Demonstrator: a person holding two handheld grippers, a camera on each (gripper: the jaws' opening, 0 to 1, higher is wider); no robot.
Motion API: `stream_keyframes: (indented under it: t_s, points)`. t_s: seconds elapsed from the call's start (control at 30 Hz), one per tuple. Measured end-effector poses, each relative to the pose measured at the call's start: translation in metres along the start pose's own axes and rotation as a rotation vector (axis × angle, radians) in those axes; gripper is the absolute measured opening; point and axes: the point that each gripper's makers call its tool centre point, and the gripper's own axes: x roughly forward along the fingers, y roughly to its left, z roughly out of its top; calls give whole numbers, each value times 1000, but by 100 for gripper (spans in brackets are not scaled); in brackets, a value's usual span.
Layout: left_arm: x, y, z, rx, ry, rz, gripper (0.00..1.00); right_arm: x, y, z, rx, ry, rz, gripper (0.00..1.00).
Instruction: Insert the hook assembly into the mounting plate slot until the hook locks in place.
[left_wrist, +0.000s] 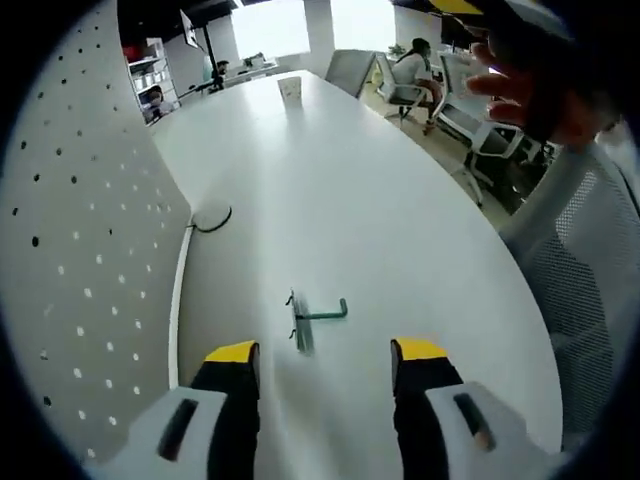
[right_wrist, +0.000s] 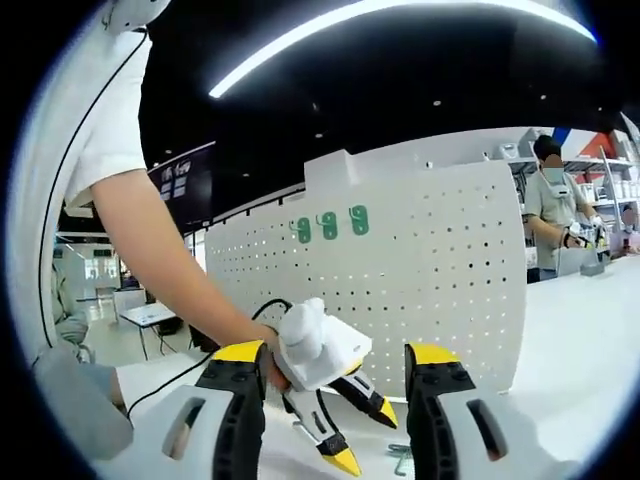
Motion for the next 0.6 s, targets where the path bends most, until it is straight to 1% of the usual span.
stream_keyframes:
  t_s: [0.07, 0.17, 0.23, 0.37, 0.47, 0.6]
  points:
    - [3, 0, 0, 11, 9, -7, 53, 0, -1, 0, 1, 0, -4, 53]
    - [10, 0, -2, 21, 39, -24, 52, -1, -2, -1, 3, 3, -7, 53]
    - [12, 1, -3, 30, 52, -23, 51, 0, -2, -1, 4, 3, -6, 53]
    - [16, 4, -2, 25, 60, -30, 50, -1, -3, -1, 8, 4, -8, 53]
    - [19, 5, -5, 29, 80, -33, 50, -1, -4, -2, 12, 4, -10, 52]
    - [22, 4, -5, 34, 85, -43, 50, -1, -5, -2, 12, 5, -13, 52]
